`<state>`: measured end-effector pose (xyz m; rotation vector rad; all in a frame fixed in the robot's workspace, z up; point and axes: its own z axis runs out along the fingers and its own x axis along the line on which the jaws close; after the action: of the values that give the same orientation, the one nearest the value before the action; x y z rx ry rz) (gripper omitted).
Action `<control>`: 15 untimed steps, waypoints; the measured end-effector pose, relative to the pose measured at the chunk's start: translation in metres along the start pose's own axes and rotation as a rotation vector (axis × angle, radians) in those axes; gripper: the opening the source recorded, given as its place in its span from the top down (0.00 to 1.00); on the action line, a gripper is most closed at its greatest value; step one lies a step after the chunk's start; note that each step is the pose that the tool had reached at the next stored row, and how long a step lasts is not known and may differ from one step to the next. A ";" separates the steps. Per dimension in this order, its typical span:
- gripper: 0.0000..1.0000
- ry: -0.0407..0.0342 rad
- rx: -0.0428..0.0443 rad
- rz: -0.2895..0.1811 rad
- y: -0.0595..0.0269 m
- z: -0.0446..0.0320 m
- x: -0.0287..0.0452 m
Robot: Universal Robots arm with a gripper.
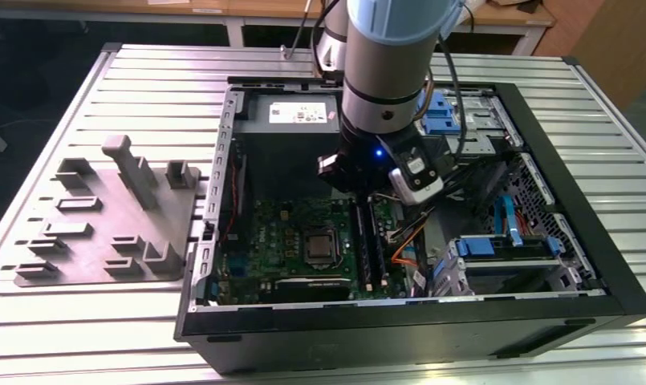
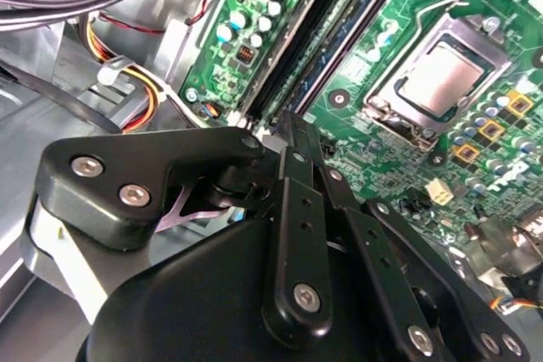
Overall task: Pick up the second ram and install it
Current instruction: 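Press down the second ram until it locks into place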
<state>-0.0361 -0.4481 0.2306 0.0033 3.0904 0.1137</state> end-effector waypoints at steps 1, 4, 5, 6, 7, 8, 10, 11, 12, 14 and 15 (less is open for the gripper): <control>0.90 0.0001 0.0001 0.000 0.0006 0.0018 0.0001; 0.90 0.0001 0.0002 0.000 0.0017 0.0039 0.0001; 0.90 0.0001 0.0002 0.000 0.0018 0.0042 0.0001; 0.90 0.0001 0.0001 0.000 0.0020 0.0051 0.0002; 0.90 0.0001 0.0002 0.000 0.0021 0.0062 0.0003; 0.90 0.0001 0.0001 0.000 0.0023 0.0071 0.0003; 0.90 0.0002 0.0004 0.000 0.0023 0.0074 0.0003; 0.90 0.0002 0.0005 0.000 0.0023 0.0074 0.0004; 0.90 0.0000 0.0000 0.000 0.0023 0.0080 0.0004; 0.90 0.0001 0.0002 0.000 0.0022 0.0100 0.0005; 0.90 0.0002 0.0005 0.000 0.0021 0.0104 0.0005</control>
<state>-0.0361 -0.4453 0.2203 0.0033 3.0906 0.1130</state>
